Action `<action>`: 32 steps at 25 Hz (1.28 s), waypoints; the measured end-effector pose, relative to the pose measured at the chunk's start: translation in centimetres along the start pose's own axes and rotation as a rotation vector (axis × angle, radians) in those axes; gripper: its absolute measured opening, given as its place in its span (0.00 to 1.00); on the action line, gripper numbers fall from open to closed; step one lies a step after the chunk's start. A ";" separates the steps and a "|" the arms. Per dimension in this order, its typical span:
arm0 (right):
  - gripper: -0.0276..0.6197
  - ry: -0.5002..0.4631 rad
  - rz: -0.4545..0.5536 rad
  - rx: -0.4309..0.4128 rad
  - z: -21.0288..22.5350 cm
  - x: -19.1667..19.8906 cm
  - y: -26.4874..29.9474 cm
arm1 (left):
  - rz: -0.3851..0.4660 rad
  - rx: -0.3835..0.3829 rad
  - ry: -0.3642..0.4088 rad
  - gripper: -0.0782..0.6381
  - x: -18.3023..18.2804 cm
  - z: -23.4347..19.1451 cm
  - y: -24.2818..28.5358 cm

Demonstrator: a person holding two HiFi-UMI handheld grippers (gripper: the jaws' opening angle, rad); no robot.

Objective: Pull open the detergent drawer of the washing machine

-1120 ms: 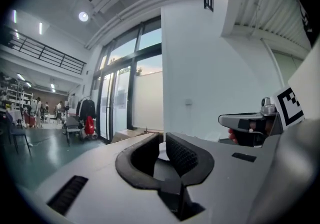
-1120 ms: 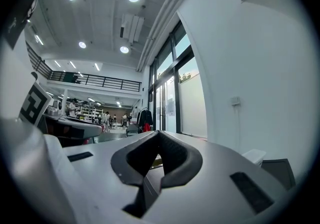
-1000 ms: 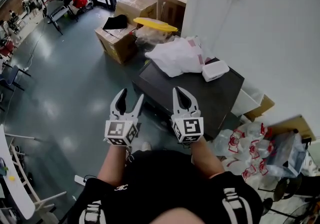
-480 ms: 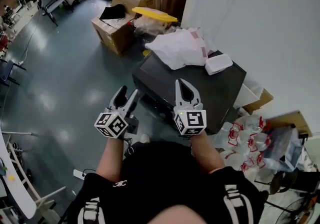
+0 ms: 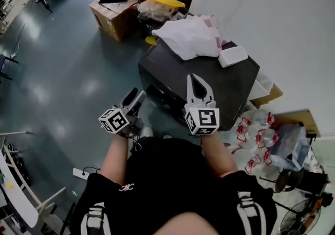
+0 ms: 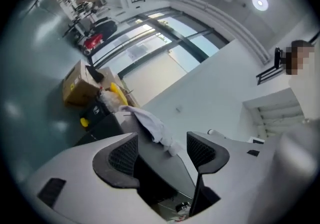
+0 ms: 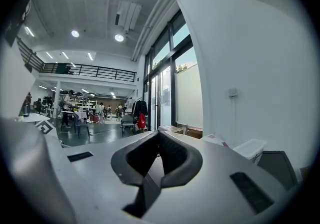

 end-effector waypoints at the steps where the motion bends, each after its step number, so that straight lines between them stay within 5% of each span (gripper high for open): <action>1: 0.04 -0.003 -0.006 0.002 -0.1 0.1 0.2 | 0.001 0.007 -0.040 0.51 0.2 -0.7 0.0; 9: 0.04 0.001 -0.073 0.040 -0.4 1.2 0.8 | 0.018 0.073 -0.399 0.51 2.5 -6.3 0.7; 14: 0.04 0.027 -0.120 0.084 0.2 2.1 0.8 | -0.026 0.118 -0.521 0.51 3.5 -9.4 2.7; 27: 0.04 -0.002 -0.219 0.201 1.6 4.1 0.2 | -0.206 0.167 -0.628 0.50 8.0 -15.8 7.3; 32: 0.04 0.002 -0.248 0.229 2.2 4.7 -0.1 | -0.222 0.161 -0.600 0.34 8.3 -17.6 8.6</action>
Point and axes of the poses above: the fingertips, and each gripper's own axes: y forward along the fingers, z to its right, x out of its underside, the point moved 9 cm from there along -y, backward along the fingers, and after that the axes turned 3 degrees about x, right-handed, at the moved point
